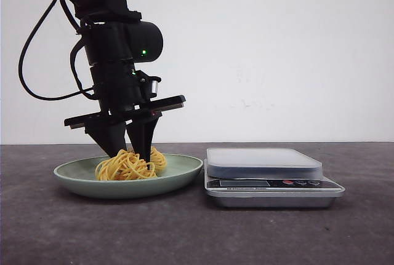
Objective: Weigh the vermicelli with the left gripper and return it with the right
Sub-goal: 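Close the left gripper on the noodle bundle and lift it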
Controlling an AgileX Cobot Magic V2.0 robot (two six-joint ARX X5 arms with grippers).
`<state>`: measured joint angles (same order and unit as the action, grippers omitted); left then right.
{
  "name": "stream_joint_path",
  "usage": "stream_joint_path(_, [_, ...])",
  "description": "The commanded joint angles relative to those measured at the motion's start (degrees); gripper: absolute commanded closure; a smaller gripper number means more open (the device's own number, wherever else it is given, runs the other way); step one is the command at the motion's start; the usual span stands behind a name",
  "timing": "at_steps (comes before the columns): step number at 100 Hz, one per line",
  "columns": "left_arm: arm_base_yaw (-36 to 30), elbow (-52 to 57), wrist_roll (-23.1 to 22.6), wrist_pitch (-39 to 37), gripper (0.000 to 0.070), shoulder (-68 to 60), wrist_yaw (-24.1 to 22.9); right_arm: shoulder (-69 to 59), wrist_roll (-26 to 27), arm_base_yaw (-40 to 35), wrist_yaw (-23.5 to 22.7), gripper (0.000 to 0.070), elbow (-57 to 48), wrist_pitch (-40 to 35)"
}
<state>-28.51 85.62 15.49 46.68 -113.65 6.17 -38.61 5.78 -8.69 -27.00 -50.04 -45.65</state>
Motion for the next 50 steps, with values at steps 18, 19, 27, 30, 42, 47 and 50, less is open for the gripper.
stream_joint_path(18, [-0.44, 1.22, -2.95, 1.38, 0.0700, -0.48, 0.31, -0.26, -0.50, -0.24, 0.00, 0.0209, -1.09, -0.09])
stream_joint_path(19, [-0.44, 1.25, -3.04, 1.40, 0.0700, -0.28, 0.31, -0.26, -0.50, -0.24, 0.02, 0.0208, -1.09, -0.09])
stream_joint_path(27, [-0.44, 1.86, -3.48, 1.44, 0.0700, 1.60, 0.26, -0.26, -0.50, -0.24, 0.00, 0.0208, -1.09, -0.11])
stream_joint_path(30, [-0.44, 2.19, -3.50, 1.38, 0.0700, 2.56, 0.26, -0.26, -0.50, -0.24, 0.00, 0.0208, -1.09, -0.15])
stream_joint_path(42, [-0.46, 3.74, -4.24, 0.63, 0.0699, 7.32, 0.26, -0.26, -0.52, -0.24, 0.00, 0.0208, -1.09, -0.33])
stream_joint_path(47, [-0.70, 4.61, -4.81, 0.70, 0.0699, 9.18, 0.24, -0.26, -0.52, -0.24, 0.00, 0.0209, -1.09, -0.33])
stream_joint_path(50, [-0.92, 5.22, -5.11, 0.90, 0.0698, 10.08, 0.24, -0.26, -0.52, -0.24, 0.00, 0.0209, -1.09, -0.33])
